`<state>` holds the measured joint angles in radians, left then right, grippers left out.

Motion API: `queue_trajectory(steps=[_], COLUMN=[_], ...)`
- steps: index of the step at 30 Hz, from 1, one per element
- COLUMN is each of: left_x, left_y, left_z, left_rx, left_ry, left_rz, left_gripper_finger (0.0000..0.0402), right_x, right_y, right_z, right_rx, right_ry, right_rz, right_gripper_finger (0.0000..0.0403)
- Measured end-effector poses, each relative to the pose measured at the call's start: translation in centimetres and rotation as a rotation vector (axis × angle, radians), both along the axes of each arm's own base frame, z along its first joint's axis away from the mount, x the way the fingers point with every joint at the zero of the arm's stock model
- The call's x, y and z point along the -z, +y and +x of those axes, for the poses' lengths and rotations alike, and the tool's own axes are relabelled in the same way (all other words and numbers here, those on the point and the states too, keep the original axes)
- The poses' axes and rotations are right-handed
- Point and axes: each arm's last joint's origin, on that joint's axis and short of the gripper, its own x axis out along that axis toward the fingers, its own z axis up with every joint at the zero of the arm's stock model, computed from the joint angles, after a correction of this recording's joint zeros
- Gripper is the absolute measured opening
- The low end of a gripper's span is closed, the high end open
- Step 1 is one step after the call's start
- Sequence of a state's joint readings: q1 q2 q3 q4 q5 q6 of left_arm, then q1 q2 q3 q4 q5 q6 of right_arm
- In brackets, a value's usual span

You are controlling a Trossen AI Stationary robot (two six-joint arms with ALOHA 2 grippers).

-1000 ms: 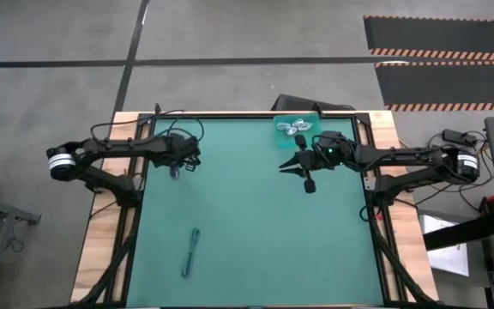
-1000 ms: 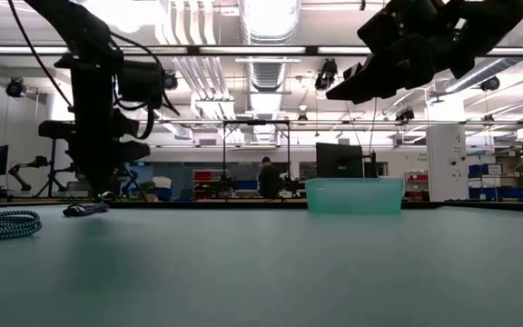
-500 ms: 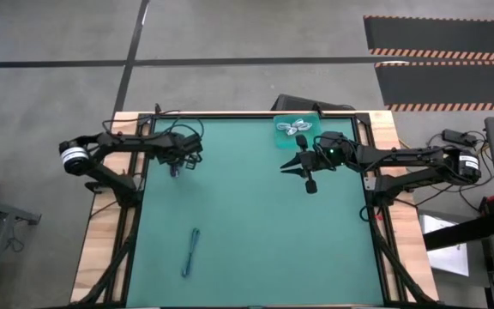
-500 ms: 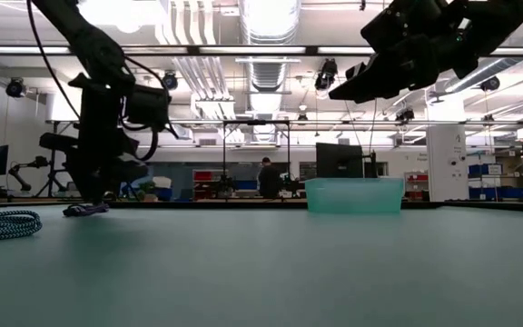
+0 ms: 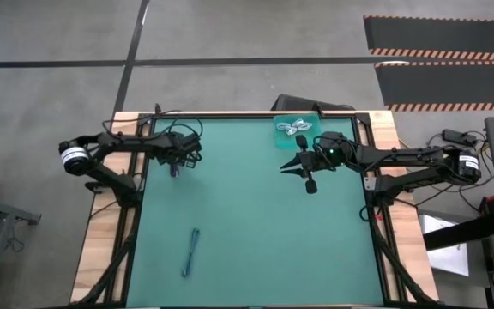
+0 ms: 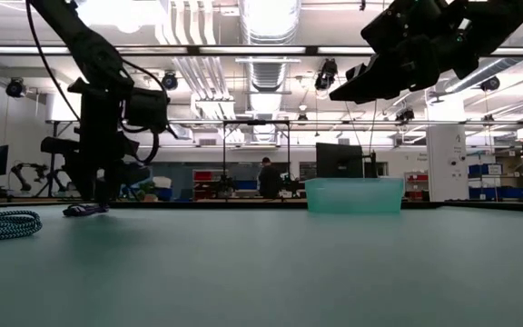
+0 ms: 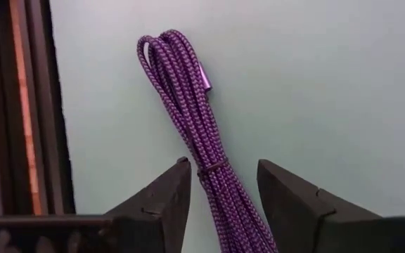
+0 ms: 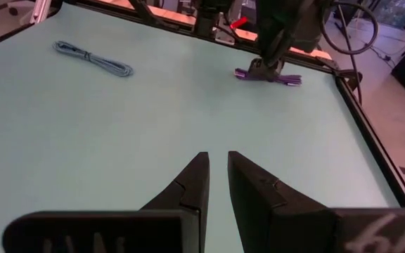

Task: Pick and place USB-C Cables
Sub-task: Put the purple charger cable into the blue bin

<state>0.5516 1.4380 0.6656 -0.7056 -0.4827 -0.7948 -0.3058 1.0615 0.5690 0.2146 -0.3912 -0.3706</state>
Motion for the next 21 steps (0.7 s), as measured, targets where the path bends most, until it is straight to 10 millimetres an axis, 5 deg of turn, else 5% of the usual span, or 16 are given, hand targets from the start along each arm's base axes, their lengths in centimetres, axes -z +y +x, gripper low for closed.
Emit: queue_trajectory(steps=[21], left_x=[0.97], left_y=[-0.07], left_z=[-0.27], left_rx=[-0.020], left_ry=[-0.044], left_rz=[0.030], left_gripper_finger=[0.0126], right_x=[0.01], right_y=[-0.01], right_z=[-0.01], right_rx=[0.001], right_ry=[0.001], right_rz=[0.003], right_gripper_finger=[0.0043])
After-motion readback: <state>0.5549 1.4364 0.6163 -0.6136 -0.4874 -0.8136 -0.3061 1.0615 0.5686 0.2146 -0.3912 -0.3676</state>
